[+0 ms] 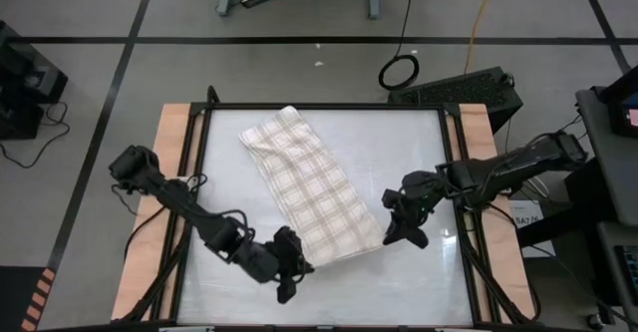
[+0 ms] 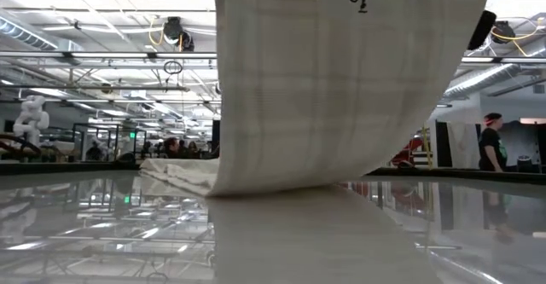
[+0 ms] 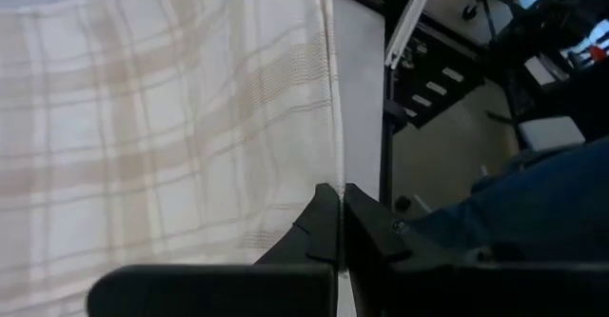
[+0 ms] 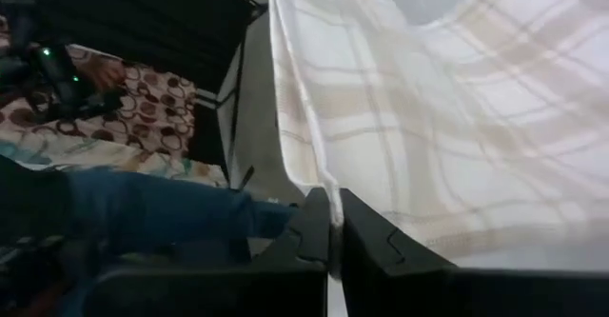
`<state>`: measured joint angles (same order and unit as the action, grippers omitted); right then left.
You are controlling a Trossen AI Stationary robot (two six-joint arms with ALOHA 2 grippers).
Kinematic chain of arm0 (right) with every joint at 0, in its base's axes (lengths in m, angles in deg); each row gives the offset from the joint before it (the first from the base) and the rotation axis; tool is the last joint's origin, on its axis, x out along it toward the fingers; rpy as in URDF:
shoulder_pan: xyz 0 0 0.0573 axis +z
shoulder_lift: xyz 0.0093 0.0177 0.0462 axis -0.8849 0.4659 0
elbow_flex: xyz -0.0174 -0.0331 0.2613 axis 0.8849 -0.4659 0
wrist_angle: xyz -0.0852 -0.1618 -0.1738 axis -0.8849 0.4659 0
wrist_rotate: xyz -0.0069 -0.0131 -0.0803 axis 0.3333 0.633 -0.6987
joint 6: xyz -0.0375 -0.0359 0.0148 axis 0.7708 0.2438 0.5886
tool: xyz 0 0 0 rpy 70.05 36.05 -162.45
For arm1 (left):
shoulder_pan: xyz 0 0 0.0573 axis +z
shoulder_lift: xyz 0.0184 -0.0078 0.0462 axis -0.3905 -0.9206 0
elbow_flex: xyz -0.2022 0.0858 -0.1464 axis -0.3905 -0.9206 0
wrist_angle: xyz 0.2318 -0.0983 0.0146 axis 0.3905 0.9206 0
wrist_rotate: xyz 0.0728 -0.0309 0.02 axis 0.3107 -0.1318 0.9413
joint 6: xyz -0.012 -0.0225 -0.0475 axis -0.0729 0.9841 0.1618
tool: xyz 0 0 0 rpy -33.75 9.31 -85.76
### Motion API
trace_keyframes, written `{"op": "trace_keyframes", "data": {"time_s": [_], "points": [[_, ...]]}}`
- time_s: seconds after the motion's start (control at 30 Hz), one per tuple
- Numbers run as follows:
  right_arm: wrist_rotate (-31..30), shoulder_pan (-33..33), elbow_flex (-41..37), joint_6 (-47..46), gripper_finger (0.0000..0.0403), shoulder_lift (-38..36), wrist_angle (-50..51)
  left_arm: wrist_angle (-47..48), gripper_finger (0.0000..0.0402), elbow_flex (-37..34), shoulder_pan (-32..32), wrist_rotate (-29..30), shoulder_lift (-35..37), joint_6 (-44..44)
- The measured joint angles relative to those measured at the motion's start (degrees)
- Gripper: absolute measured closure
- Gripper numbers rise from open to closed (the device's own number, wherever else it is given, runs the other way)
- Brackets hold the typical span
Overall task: Roll towel
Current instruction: Roll the white-brown patterned towel
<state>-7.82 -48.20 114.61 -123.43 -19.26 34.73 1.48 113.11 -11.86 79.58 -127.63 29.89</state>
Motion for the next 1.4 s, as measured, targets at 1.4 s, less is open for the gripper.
{"op": "trace_keyframes", "data": {"time_s": [1.4], "points": [[12.71, 6.35, -15.32, -8.52, 0.0403, 7.84, -32.33, -28.07, 0.0392, -0.09, -4.72, -2.18, -13.17, 10.35]]}}
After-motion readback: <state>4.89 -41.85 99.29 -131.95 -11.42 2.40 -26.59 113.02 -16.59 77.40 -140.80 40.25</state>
